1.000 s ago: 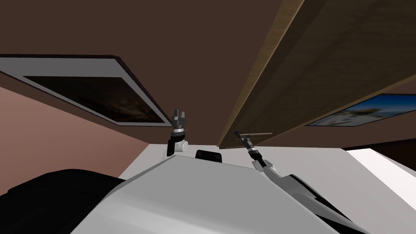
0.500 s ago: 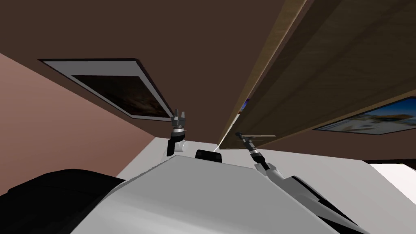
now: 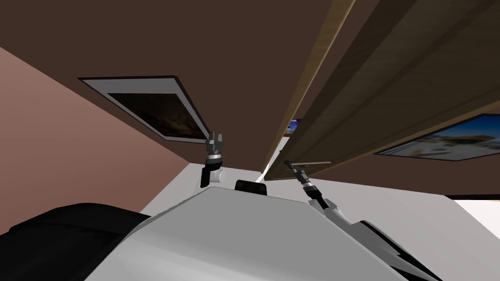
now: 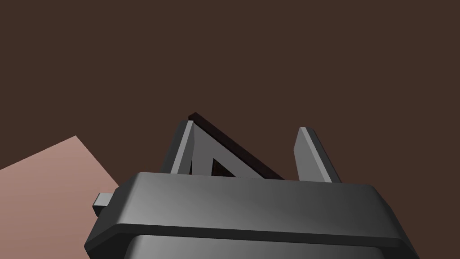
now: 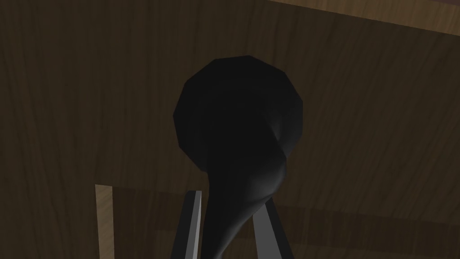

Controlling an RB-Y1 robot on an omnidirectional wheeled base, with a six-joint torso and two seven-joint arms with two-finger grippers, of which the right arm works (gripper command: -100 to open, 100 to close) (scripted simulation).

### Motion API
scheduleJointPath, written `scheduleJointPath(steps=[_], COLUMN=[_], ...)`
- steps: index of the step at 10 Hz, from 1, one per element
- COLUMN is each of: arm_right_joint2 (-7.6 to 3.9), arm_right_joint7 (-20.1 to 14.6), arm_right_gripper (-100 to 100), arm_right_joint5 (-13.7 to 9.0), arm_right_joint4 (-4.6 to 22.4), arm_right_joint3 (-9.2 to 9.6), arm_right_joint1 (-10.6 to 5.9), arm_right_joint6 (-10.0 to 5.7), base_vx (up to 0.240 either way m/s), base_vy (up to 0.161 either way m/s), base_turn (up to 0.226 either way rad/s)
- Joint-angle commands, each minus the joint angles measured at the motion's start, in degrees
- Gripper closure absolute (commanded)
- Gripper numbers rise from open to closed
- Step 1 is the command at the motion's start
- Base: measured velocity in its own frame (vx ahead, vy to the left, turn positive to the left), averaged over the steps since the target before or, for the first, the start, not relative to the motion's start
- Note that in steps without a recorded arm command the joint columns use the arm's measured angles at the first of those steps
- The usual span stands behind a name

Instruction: Pull the door open

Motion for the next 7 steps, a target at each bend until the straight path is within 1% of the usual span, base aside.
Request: scheduleJointPath(steps=[1,2,3,4,5,7], arm_right_joint2=[0.32,-0.11,0.33,0.16,0.08,-0.25], arm_right_joint7=[-0.19,-0.44,-0.27,-0.42,-0.45,-0.60], arm_right_gripper=[100,100,100,100,100,100], arm_right_joint5=[0.08,-0.18,-0.02,-0.22,-0.28,-0.59], arm_right_joint4=[2.42,2.76,2.45,2.81,2.91,3.36], arm_right_joint3=[0.11,0.41,0.35,0.67,0.75,1.13], arm_right_joint1=[-1.12,-0.58,-0.67,-0.33,-0.24,0.22], arm_right_joint6=[-1.63,-2.76,-2.01,-2.95,-3.19,-4.33], base_vx=[-0.031,-0.074,-0.040,-0.118,-0.168,-0.170], base_vy=[-0.023,-0.048,-0.029,-0.063,-0.101,-0.096], base_turn=[0.005,0.132,0.048,0.205,0.171,0.139])
